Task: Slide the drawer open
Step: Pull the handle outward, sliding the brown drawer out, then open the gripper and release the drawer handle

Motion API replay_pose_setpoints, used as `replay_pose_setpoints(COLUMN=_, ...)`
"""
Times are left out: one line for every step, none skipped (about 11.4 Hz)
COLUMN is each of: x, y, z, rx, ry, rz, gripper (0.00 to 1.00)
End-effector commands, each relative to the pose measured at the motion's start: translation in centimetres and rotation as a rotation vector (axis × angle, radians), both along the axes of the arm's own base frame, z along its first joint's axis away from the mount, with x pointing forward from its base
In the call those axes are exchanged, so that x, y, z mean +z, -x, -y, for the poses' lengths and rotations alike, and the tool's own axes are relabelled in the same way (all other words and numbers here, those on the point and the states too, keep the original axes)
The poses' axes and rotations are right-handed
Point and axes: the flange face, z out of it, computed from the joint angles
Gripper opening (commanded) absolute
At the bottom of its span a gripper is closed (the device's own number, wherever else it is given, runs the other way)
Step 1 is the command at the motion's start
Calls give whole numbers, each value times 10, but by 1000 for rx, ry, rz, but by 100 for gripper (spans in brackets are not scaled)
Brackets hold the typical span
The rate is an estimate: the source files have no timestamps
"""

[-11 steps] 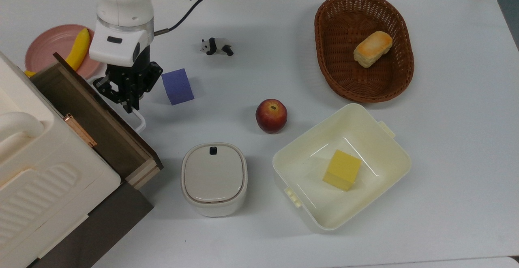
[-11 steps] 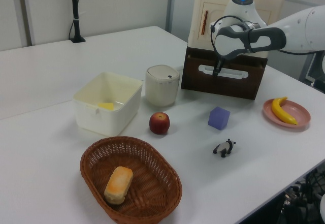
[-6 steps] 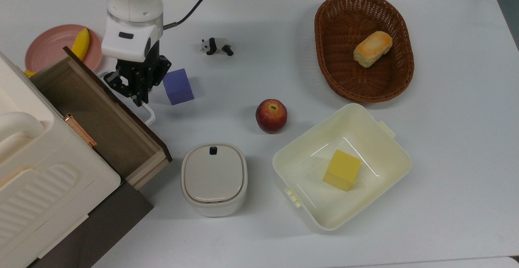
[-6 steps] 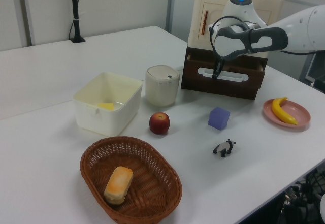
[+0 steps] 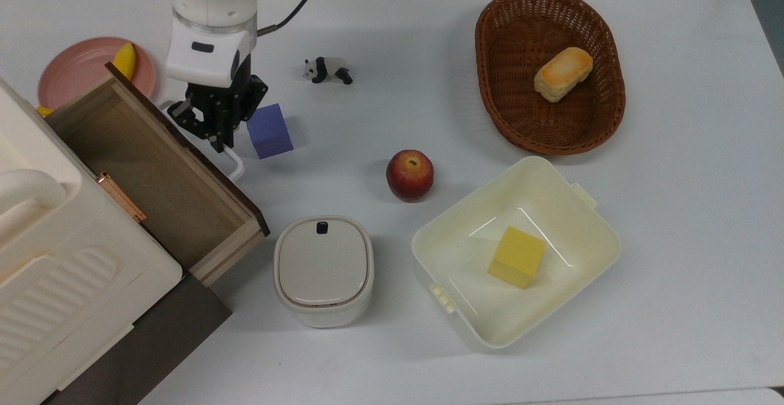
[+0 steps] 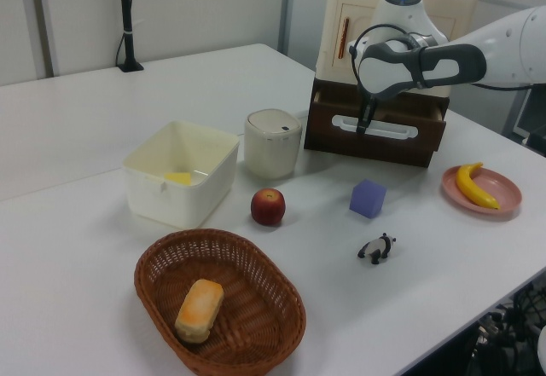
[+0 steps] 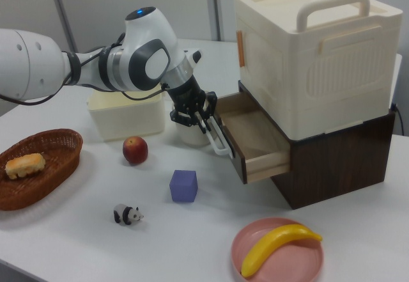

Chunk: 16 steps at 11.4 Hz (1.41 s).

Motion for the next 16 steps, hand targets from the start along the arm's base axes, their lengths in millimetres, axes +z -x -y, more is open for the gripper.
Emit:
replay_pose_setpoints(x=8, y=20, z=-27, rx=5, ry=-4, rz=-30, gripper=2)
replay_pose_setpoints(x=7, y=20, z=-28, rx=8, ry=-5, rz=-32, gripper=2)
replay_pose_setpoints(x=3, y=21, z=-30, rx=9, ry=-5, rz=-39, gripper=2)
replay_pose_setpoints(x=1, y=21, z=-35, rx=19, ry=-6, rz=-44, gripper=2)
replay_pose_setpoints(x=0, y=21, z=-37, rx=22, ry=-6, rz=-45, gripper=2)
replay_pose_setpoints(x=-2, y=20, z=-38, rx=23, ry=-8, rz=-48, gripper=2)
replay_pose_setpoints(x=-3, y=19, z=-38, rx=22, ry=-9, rz=-48, gripper=2)
replay_pose_setpoints(x=-5, y=19, z=-39, rx=23, ry=-9, rz=-51, gripper=3)
replay_pose_setpoints(x=-4, y=17, z=-44, rx=31, ry=-10, rz=-49, gripper=16)
replay_pose_setpoints(x=-4, y=17, z=-44, rx=26, ry=-11, rz=-49, gripper=57)
replay_pose_setpoints(x=-4, y=17, z=-44, rx=24, ry=-11, rz=-49, gripper=90)
replay_pose_setpoints(x=-3, y=17, z=-42, rx=23, ry=-11, rz=-48, gripper=100)
replay_pose_setpoints(x=-3, y=17, z=-42, rx=22, ry=-11, rz=-49, gripper=100)
replay_pose_setpoints(x=-1, y=17, z=-44, rx=19, ry=-12, rz=-48, gripper=100)
replay_pose_setpoints(x=4, y=19, z=-46, rx=-12, ry=-17, rz=-54, gripper=100)
replay_pose_setpoints(x=13, y=22, z=-50, rx=-72, ry=-25, rz=-59, gripper=100)
